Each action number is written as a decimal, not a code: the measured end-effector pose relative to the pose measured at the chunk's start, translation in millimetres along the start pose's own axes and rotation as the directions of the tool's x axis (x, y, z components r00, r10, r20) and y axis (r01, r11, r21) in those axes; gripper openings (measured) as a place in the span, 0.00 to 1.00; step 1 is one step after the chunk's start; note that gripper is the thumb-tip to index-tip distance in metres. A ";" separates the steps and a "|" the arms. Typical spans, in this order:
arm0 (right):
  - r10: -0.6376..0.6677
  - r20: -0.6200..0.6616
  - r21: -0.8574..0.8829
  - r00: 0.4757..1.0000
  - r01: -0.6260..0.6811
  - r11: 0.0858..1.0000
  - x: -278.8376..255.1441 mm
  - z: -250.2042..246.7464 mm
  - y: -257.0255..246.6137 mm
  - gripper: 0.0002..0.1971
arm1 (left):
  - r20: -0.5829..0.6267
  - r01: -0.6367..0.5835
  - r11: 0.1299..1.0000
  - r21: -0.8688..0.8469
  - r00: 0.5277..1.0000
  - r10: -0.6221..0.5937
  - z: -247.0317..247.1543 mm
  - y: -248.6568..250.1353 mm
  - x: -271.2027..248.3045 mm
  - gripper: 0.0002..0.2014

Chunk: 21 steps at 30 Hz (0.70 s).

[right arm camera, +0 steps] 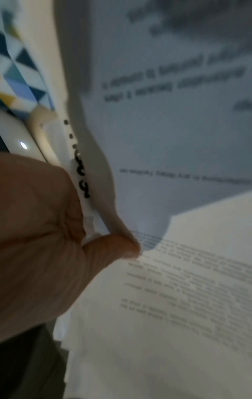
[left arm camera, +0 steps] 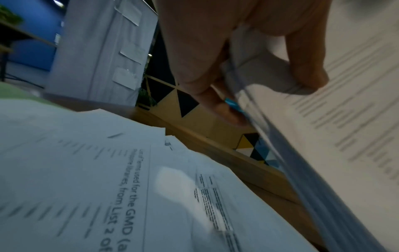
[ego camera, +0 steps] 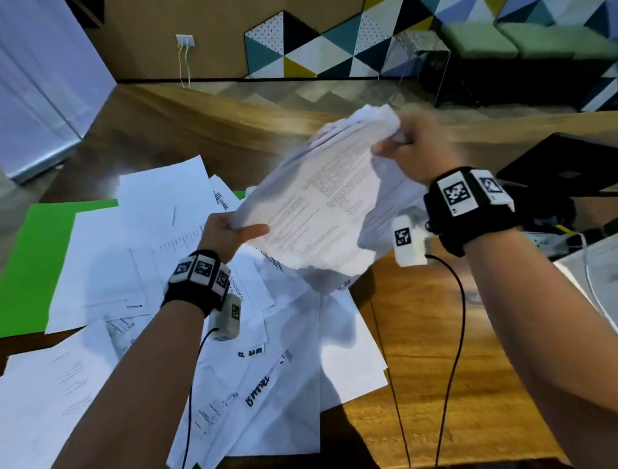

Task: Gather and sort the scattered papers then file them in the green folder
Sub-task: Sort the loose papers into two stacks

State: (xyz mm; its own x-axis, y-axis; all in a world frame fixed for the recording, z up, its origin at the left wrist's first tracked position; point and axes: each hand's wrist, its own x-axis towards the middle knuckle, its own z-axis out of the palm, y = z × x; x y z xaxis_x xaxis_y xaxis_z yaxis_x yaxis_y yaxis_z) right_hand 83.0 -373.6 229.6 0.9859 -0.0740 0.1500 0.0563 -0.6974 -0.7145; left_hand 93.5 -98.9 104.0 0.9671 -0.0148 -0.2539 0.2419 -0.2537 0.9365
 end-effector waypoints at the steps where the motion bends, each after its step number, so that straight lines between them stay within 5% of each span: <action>1: 0.036 -0.021 0.108 0.999 -0.034 0.994 -2.6 -3.9 9.1 0.13 | -0.020 0.021 0.997 -0.077 1.000 -0.022 -2.4 0.4 -0.6 0.11; 6: 0.259 -0.182 0.483 0.949 -0.143 0.864 -27.7 3.6 57.5 0.15 | -0.034 0.069 0.916 -0.396 0.995 -0.090 6.2 9.7 -0.1 0.06; 10: 0.455 -0.211 0.660 0.865 -0.218 0.719 -52.5 33.5 81.1 0.08 | -0.159 -0.146 0.963 -0.226 0.981 0.111 28.9 26.1 -4.2 0.08; 13: 0.613 -0.135 0.687 0.779 -0.372 0.624 -79.1 57.0 92.4 0.06 | -0.227 -0.181 0.964 -0.196 0.964 0.135 39.6 24.2 -16.5 0.08; 17: 0.567 -0.030 0.794 0.823 -0.325 0.514 -104.8 85.3 103.6 0.39 | -0.200 -0.148 0.950 -0.276 0.975 0.094 46.1 -2.3 -34.6 0.25; 21: 0.590 -0.095 0.811 0.801 -0.282 0.512 -98.2 96.5 105.9 0.46 | -0.126 -0.066 0.963 -0.262 0.992 0.034 35.6 -24.9 -27.9 0.32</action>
State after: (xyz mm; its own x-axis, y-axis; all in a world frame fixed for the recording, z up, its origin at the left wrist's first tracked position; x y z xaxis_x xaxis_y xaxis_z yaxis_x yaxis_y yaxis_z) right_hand 7.3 -371.4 73.2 0.8086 -0.5385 -0.2371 -0.1213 0.2417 -0.9627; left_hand 57.8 -126.6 79.1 0.9770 0.0981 -0.1894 0.1894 0.0099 0.9819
